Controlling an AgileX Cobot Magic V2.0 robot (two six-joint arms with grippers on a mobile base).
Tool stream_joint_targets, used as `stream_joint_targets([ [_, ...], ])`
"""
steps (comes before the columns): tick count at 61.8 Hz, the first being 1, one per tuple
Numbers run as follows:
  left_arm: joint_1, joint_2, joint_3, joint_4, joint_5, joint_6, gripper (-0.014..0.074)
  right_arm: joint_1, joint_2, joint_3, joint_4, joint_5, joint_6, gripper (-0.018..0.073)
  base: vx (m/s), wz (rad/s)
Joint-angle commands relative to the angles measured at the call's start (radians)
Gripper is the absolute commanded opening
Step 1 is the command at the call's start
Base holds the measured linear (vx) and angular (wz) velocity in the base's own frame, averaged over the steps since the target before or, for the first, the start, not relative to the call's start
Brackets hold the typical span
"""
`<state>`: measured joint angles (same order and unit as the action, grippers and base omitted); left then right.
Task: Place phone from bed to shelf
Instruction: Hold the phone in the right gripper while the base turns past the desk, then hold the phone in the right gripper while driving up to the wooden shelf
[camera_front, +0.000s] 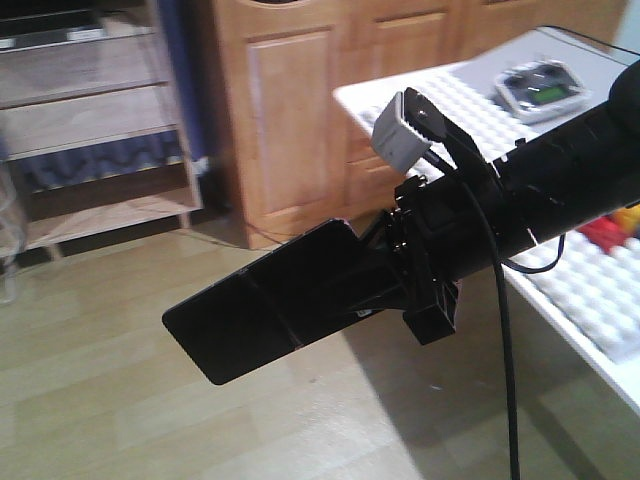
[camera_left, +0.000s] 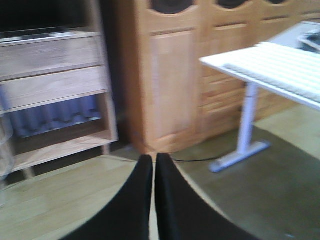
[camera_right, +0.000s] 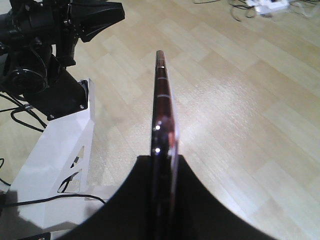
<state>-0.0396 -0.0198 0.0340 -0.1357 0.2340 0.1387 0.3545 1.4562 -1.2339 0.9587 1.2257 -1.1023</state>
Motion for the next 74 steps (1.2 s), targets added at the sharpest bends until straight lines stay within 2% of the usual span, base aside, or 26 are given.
stream_joint_targets([
  [1,0.001,-0.005,0.002,-0.01,-0.071,-0.004,0.0001,-0.002,-0.04,-0.025,0.079,0.064,-0.012,-0.0001,0.2,0.74],
  [39,0.001,-0.005,0.002,-0.01,-0.071,-0.004,0.0001,-0.002,-0.04,-0.025,0.079,0.064,-0.012,-0.0001,0.21,0.65],
  [74,0.001,-0.005,0.002,-0.01,-0.071,-0.004,0.0001,-0.002,-0.04,-0.025,0.079,0.064,-0.012,-0.0001,0.26,0.26],
])
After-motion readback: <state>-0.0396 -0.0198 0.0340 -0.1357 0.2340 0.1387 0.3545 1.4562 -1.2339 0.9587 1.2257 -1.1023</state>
